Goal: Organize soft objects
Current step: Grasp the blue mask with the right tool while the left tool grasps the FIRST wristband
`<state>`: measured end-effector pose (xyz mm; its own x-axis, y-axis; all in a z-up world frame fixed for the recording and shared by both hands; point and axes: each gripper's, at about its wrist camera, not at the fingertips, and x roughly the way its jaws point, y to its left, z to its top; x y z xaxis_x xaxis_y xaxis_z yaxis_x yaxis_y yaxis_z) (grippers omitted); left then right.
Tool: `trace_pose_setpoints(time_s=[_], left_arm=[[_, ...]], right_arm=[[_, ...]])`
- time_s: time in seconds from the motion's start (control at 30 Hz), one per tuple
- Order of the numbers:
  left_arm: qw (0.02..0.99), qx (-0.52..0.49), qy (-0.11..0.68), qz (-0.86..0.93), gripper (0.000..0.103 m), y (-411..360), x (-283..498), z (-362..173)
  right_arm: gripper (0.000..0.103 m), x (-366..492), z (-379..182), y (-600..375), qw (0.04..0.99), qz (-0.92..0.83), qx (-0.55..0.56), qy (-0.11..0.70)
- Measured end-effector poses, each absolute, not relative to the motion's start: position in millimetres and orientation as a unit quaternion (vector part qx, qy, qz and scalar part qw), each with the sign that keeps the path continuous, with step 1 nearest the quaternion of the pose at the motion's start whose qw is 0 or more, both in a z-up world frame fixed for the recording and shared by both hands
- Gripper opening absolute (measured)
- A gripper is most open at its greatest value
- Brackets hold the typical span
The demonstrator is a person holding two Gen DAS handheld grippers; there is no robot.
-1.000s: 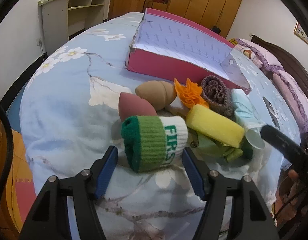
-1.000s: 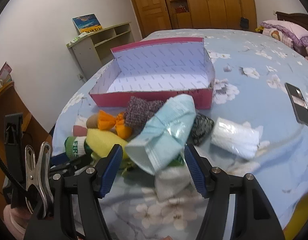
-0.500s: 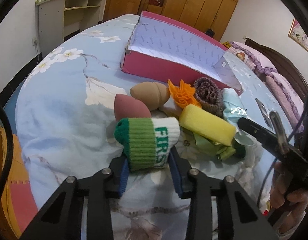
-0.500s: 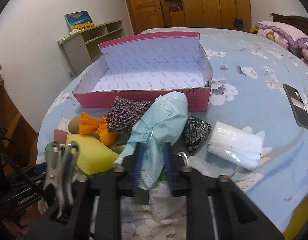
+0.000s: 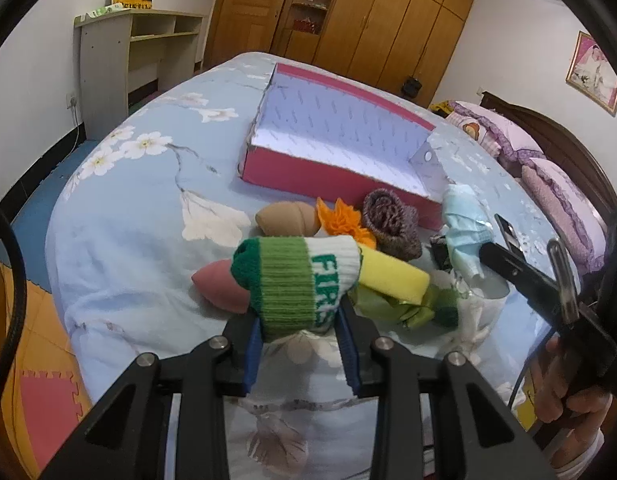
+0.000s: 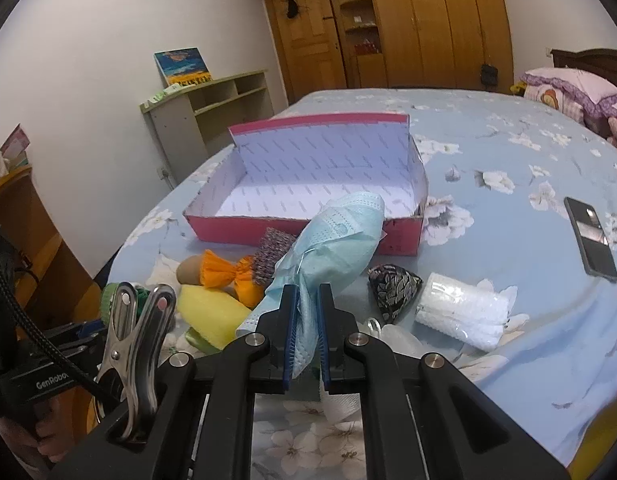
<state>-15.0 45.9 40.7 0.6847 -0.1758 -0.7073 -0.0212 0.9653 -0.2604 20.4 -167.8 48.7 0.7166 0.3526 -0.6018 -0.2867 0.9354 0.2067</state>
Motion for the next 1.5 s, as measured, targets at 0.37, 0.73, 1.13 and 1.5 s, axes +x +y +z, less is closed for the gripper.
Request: trace_pose_setpoints(time_s=[0.37,0.73,1.13,1.5], left_arm=[[0.929,-0.085,0.357,-0.053,0.034,31,-12,80],[0.924,-0.099,0.363,-0.072,0.034,30,43,100],[0.92,-0.092,0.376,-0.06,0.034,31,108,93],[0.909,-0.082,0.406,-0.055,0.034,24,163,67]], right_arm=[[0.011,16,66,-168,0.928,0.189,0.023,0.319],[0.011,41,83,-167,0.93,0.195,-0.008,0.313],[0.011,94,84,-171,0.928,0.193,-0.023,0.319],[0.011,144,58,-181,0.92,0.186,-0.02,0.345]])
